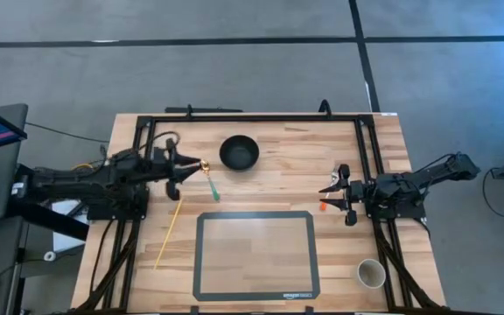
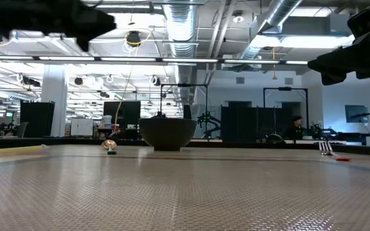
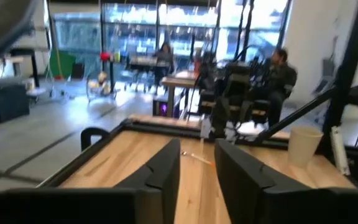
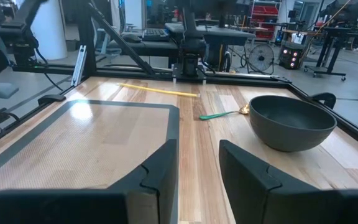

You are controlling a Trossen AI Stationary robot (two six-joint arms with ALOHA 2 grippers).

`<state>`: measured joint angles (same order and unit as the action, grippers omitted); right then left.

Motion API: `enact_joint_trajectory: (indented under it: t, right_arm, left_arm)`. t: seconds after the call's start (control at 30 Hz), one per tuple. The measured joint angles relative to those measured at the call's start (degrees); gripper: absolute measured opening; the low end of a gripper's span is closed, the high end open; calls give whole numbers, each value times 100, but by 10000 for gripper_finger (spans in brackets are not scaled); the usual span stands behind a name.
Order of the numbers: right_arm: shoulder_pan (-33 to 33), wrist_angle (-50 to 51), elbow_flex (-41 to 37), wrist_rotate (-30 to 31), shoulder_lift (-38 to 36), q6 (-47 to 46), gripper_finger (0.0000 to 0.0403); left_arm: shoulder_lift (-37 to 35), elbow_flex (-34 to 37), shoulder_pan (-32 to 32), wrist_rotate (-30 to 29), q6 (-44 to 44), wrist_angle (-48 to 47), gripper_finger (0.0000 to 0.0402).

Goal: Pick & Place Utensil
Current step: Put the black bowl on the transparent mat

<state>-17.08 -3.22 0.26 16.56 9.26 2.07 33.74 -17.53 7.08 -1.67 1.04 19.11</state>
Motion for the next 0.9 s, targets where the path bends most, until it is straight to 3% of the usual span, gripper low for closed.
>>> enact_joint_trajectory:
  t: [0.23, 0.5, 0.63, 0.9]
  right_arm:
    - [-2, -2, 1, 0, 0, -2, 113]
    - [-2, -9, 1, 2, 0, 254, 113]
    - [-1, -13, -1, 2, 0, 197, 113]
    - [-2, -13, 1, 2, 0, 190, 113]
  left_arm:
    - [2281, -1198, 302, 73, -226, -691, 148]
    - [4318, -1531, 542, 29, -718, -556, 145]
    - [4856, -1539, 592, -65, -964, -240, 139]
    - [5193, -1541, 589, -68, -981, -114, 135]
